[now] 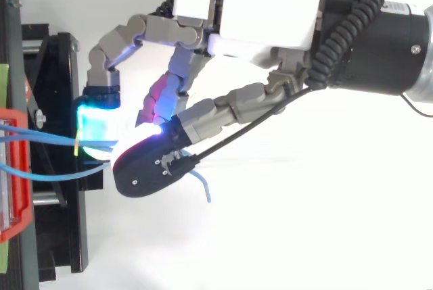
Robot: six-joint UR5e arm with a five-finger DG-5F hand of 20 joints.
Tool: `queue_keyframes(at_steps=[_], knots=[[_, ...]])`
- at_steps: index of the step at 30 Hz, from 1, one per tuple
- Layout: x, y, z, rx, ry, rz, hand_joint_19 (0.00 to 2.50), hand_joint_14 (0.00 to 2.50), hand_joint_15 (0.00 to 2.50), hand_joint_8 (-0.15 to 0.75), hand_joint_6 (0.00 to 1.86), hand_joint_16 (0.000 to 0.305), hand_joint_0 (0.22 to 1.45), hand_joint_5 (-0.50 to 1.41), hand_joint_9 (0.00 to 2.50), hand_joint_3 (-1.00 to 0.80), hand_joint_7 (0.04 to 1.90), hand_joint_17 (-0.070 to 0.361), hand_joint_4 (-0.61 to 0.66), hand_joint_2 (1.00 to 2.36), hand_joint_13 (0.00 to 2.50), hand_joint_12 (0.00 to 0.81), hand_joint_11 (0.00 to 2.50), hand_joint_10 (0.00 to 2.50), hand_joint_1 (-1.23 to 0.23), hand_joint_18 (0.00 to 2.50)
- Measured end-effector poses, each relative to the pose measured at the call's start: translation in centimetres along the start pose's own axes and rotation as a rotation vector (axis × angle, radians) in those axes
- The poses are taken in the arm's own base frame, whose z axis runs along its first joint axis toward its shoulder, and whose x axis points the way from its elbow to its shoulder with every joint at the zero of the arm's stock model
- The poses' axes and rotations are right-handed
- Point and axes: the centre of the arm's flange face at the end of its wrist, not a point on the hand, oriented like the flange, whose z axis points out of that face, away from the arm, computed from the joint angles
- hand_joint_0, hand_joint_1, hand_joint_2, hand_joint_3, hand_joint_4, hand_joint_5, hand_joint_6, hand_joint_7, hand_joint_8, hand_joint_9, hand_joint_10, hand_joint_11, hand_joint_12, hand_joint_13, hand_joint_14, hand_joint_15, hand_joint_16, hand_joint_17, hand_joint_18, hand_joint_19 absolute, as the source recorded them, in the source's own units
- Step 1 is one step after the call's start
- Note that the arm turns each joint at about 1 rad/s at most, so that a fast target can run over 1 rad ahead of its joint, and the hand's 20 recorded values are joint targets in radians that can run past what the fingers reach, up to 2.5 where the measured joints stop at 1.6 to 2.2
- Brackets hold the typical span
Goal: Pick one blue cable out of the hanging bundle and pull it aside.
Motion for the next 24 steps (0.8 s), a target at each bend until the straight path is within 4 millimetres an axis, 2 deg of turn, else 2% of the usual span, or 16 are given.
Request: queue_keyframes(at_steps=[3, 7, 9, 13, 17, 19, 22, 23, 24], knots=[[-0.01, 0.0, 0.0, 0.0, -0.001, -0.001, 0.52, 0.02, 0.46, 0.251, 0.9, 0.043, 0.61, -0.09, 1.24, -0.3, 0.98, 0.096, -0.04, 1.02, 0.89, 0.236, 0.5, 0.02, -0.86, 0.74], [-0.03, -0.01, -0.01, 0.001, -0.001, 0.001, 0.48, 0.02, 0.44, 0.228, 0.92, 0.041, 0.73, -0.1, 1.19, -0.34, 1.08, 0.093, -0.14, 1.01, 0.87, 0.235, 0.53, 0.02, -0.95, 0.75], [-0.03, -0.09, -0.07, 0.007, 0.0, 0.001, 0.49, 0.02, 0.43, 0.238, 0.96, 0.04, 0.79, -0.1, 1.23, -0.39, 1.01, 0.089, -0.2, 1.01, 0.88, 0.227, 0.54, 0.02, -0.96, 0.76], [-0.12, -0.24, -0.22, 0.022, 0.003, -0.002, 0.49, 0.02, 0.47, 0.258, 0.96, 0.037, 0.82, -0.09, 1.35, -0.48, 1.09, 0.084, -0.21, 1.0, 0.97, 0.212, 0.6, 0.02, -0.94, 0.81], [-0.12, -0.29, -0.27, 0.027, 0.005, -0.003, 0.47, 0.02, 0.47, 0.261, 0.96, 0.037, 0.76, -0.07, 1.4, -0.5, 1.06, 0.084, -0.23, 1.0, 0.99, 0.209, 0.6, 0.02, -0.94, 0.85], [-0.12, -0.3, -0.27, 0.027, 0.006, -0.003, 0.49, 0.02, 0.48, 0.258, 0.94, 0.037, 0.69, -0.06, 1.43, -0.5, 1.09, 0.084, -0.17, 1.0, 1.0, 0.211, 0.6, 0.02, -0.93, 0.85], [-0.09, -0.29, -0.28, 0.027, 0.007, -0.003, 0.52, 0.02, 0.48, 0.239, 0.9, 0.039, 0.57, -0.04, 1.46, -0.5, 1.07, 0.087, -0.13, 1.0, 1.02, 0.217, 0.56, 0.02, -0.81, 0.86], [-0.07, -0.3, -0.28, 0.027, 0.007, -0.003, 0.54, 0.02, 0.47, 0.226, 0.88, 0.039, 0.56, -0.02, 1.52, -0.5, 0.96, 0.089, -0.13, 1.0, 1.03, 0.214, 0.52, 0.02, -0.71, 0.87], [-0.08, -0.3, -0.27, 0.027, 0.007, -0.003, 0.54, 0.02, 0.48, 0.219, 0.87, 0.04, 0.56, -0.02, 1.52, -0.5, 0.97, 0.089, -0.1, 1.0, 1.03, 0.211, 0.51, 0.02, -0.67, 0.87]])
